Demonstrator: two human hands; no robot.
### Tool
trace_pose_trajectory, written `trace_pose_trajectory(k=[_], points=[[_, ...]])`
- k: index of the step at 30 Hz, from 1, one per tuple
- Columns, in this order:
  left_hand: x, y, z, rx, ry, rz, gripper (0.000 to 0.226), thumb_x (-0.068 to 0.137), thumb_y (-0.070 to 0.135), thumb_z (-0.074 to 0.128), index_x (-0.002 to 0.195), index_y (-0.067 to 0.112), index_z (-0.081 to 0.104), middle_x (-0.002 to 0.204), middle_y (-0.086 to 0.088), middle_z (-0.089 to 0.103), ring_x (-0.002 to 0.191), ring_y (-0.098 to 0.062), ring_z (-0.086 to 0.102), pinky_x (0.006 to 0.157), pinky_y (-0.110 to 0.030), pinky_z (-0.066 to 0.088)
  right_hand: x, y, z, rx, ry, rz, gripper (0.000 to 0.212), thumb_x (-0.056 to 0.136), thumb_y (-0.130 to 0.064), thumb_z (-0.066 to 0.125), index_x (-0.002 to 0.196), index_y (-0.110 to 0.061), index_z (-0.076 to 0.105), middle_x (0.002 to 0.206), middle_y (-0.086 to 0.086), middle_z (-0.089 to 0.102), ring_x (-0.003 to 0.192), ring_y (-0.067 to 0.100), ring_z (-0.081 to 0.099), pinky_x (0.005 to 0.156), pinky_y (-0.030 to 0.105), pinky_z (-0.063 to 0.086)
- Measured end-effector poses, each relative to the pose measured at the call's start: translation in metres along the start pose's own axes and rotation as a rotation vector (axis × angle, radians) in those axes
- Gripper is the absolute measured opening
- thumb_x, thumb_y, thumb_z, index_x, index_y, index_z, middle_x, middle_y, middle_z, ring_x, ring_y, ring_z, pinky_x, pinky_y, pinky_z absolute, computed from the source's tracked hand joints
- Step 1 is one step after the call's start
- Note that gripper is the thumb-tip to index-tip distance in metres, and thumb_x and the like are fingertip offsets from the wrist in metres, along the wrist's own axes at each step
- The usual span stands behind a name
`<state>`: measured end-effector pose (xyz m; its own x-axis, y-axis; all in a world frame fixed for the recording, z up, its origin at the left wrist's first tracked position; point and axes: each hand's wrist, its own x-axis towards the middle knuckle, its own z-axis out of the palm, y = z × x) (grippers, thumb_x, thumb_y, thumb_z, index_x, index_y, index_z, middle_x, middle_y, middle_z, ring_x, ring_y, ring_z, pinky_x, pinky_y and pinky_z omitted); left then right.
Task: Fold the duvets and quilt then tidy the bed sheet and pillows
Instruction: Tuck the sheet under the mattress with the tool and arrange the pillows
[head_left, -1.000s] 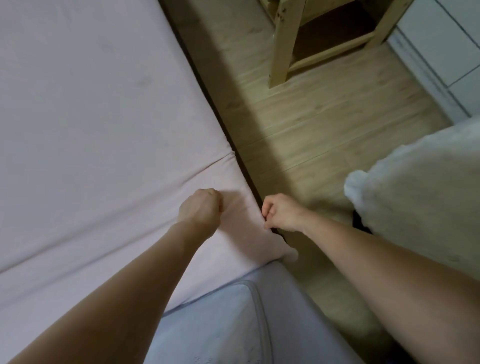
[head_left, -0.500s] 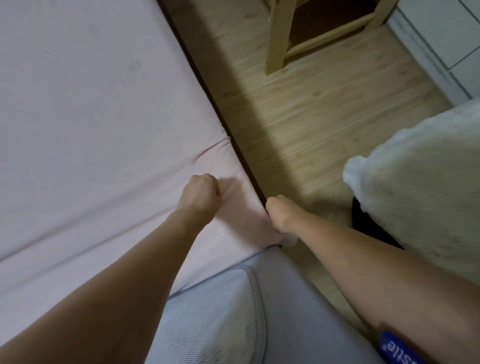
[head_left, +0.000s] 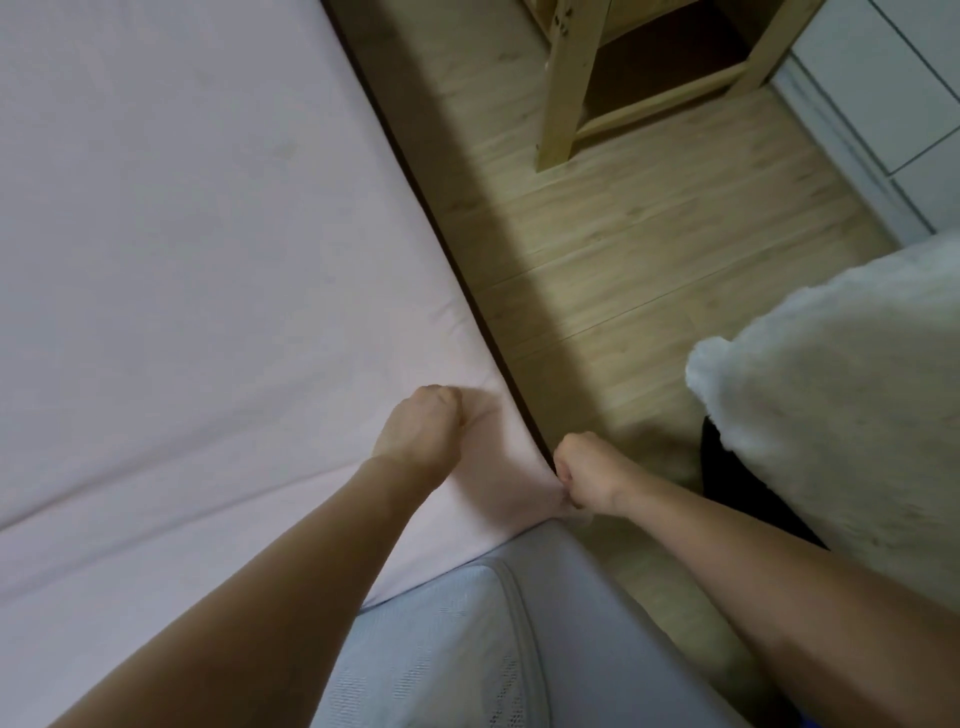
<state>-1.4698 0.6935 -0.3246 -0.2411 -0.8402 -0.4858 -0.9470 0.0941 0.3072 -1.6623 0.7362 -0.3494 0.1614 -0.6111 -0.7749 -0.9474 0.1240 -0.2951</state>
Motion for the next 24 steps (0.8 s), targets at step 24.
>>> trace_pose_trajectory(k=[24], points=[[-0.100, -0.143, -0.050, 0.268, 0.139, 0.363, 0.040, 0.072, 0.052, 0.074, 0.097, 0.027, 0.055, 0.083, 0.010, 0.058, 0.069, -0.017, 0.062, 0.048, -0.023, 0.046, -0.007, -0.100, -0.031, -0.645, 0.129, -0.717, 0.016, 0.091, -0.002, 0.046, 0.104, -0.009, 0.053, 0.105, 0.011, 0.054, 0.097, 0.030, 0.055, 0.073, 0.039, 0.042]])
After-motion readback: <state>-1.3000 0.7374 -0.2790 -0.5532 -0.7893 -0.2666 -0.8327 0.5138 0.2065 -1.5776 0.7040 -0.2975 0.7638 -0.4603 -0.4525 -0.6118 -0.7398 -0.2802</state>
